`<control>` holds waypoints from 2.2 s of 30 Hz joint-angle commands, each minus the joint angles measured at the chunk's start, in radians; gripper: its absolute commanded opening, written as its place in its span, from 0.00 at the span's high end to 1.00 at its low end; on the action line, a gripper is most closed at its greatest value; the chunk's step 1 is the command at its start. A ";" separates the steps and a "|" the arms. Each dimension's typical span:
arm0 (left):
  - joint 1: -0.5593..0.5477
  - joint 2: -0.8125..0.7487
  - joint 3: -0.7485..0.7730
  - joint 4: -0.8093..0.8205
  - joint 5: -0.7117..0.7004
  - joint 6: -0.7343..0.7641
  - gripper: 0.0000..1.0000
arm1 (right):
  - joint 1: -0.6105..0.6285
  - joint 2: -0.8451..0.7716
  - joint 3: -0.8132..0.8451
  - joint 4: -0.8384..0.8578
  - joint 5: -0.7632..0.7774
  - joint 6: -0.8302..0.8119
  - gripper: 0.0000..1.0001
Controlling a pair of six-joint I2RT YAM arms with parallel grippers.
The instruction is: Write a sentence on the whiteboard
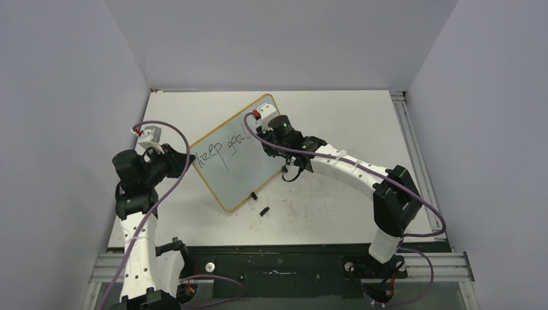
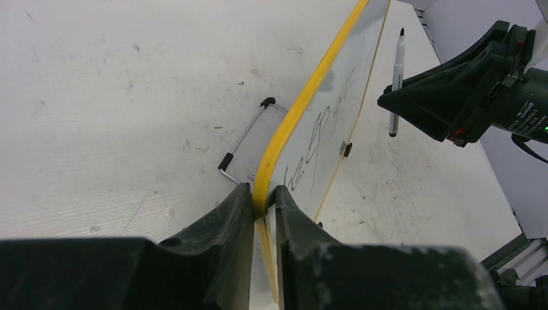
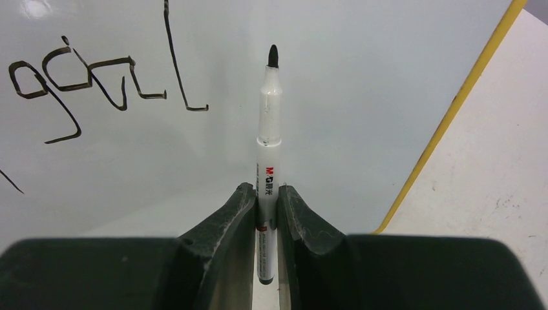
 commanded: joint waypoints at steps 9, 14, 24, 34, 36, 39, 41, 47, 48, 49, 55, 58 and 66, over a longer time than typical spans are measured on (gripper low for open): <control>0.008 -0.001 0.030 0.012 -0.028 0.018 1.00 | -0.003 0.060 0.106 -0.041 -0.040 -0.038 0.95; 0.008 -0.001 0.030 0.012 -0.028 0.018 1.00 | -0.004 0.076 0.123 -0.057 -0.047 -0.038 0.95; 0.008 -0.001 0.030 0.014 -0.027 0.018 1.00 | -0.003 0.113 0.165 -0.097 -0.055 -0.046 0.95; 0.009 -0.001 0.030 0.015 -0.028 0.018 1.00 | 0.001 0.121 0.171 -0.114 -0.087 -0.065 0.95; 0.009 0.000 0.030 0.014 -0.028 0.018 1.00 | 0.002 0.121 0.169 -0.116 -0.094 -0.070 0.95; 0.008 -0.001 0.030 0.012 -0.028 0.018 1.00 | 0.008 0.123 0.165 -0.122 -0.105 -0.075 0.95; 0.008 -0.001 0.030 0.012 -0.028 0.018 1.00 | 0.014 0.124 0.160 -0.126 -0.107 -0.076 0.95; 0.008 -0.001 0.030 0.012 -0.028 0.018 1.00 | 0.023 0.119 0.139 -0.128 -0.095 -0.076 0.95; 0.009 -0.001 0.029 0.012 -0.027 0.018 1.00 | 0.021 0.118 0.136 -0.127 -0.088 -0.072 0.95; 0.008 -0.002 0.030 0.012 -0.028 0.018 1.00 | 0.022 0.118 0.133 -0.128 -0.079 -0.065 0.95; 0.008 -0.002 0.030 0.010 -0.027 0.018 1.00 | -0.003 0.115 0.127 -0.136 -0.065 -0.042 0.95; 0.008 -0.002 0.030 0.010 -0.028 0.018 1.00 | -0.010 0.112 0.119 -0.138 -0.065 -0.039 0.95; 0.008 -0.002 0.030 0.012 -0.028 0.018 1.00 | -0.016 0.114 0.097 -0.139 -0.065 -0.029 0.95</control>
